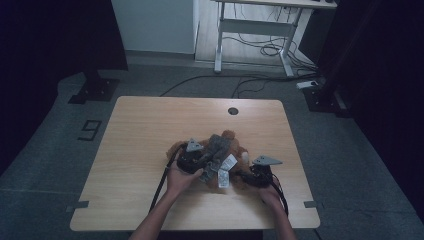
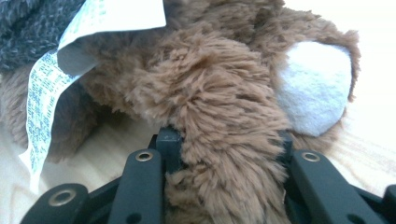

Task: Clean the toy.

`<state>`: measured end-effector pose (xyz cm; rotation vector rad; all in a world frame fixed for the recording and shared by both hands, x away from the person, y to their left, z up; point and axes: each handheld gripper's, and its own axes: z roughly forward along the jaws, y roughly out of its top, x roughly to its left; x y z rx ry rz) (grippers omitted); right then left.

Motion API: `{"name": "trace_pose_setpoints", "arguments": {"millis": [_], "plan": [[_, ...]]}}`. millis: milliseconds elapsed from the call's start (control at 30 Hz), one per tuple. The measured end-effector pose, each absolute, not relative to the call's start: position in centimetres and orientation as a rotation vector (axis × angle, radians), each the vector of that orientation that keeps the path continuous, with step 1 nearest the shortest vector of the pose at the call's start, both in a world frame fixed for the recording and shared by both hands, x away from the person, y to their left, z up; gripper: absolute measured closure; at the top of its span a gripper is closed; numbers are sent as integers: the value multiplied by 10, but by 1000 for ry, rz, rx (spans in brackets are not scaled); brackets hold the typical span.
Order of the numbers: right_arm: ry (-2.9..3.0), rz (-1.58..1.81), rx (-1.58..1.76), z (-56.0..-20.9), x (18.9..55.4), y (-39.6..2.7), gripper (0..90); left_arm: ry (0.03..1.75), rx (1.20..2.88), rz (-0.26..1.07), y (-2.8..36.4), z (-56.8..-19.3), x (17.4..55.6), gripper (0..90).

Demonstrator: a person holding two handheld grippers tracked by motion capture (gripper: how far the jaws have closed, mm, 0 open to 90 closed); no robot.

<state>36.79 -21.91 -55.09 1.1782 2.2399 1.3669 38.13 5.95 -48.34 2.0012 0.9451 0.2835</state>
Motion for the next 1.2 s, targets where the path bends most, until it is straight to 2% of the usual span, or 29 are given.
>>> {"name": "trace_pose_setpoints", "arguments": {"millis": [200, 300, 500, 667, 800, 1000, 1200], "plan": [[2243, 1371, 1187, -551, 367, -220, 615, 949, 1991, 242, 60, -477, 375, 777], [2245, 1384, 1195, -550, 366, -220, 617, 928, 1993, 268, 52, -465, 367, 772], [2253, 1426, 1171, -550, 359, -221, 617, 818, 2039, 320, 14, -446, 356, 771], [2260, 1425, 1153, -550, 356, -222, 617, 822, 2142, 349, -17, -466, 362, 771], [2272, 1430, 1146, -551, 354, -226, 617, 844, 2100, 325, -4, -471, 363, 775], [2273, 1447, 1138, -551, 352, -227, 617, 873, 2099, 472, 28, -457, 355, 777], [2275, 1447, 1147, -551, 352, -229, 617, 955, 2029, 562, 80, -448, 349, 781]]}}
